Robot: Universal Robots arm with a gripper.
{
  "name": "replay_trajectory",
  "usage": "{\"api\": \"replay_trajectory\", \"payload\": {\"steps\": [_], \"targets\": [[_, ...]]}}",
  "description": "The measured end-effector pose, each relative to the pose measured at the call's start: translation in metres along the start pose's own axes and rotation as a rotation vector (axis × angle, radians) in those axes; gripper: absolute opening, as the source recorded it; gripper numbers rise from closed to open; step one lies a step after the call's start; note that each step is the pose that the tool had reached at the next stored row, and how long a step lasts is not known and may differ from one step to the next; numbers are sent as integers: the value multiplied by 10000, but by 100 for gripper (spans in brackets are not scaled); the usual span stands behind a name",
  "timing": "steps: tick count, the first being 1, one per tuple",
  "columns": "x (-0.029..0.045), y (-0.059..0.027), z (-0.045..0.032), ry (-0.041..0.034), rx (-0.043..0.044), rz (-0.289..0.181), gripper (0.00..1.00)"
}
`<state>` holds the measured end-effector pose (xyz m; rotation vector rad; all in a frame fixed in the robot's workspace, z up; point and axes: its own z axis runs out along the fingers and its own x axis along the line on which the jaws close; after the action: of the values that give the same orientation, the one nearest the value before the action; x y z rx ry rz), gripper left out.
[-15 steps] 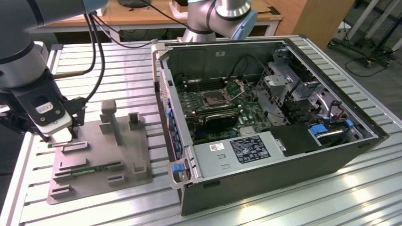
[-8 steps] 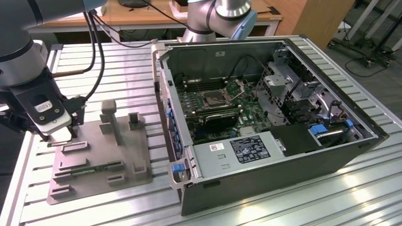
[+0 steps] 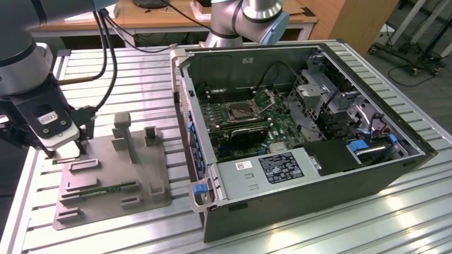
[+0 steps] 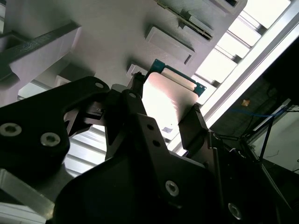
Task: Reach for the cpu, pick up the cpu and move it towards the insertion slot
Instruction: 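Pick up the cpu and move it towards the insertion slot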
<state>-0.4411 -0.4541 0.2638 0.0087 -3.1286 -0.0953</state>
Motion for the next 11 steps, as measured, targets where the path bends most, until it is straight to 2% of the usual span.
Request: {"api": "replay_trajectory", "payload": {"steps": [11], "targets": [[-3, 3, -52, -1, 0, 0, 55]]}}
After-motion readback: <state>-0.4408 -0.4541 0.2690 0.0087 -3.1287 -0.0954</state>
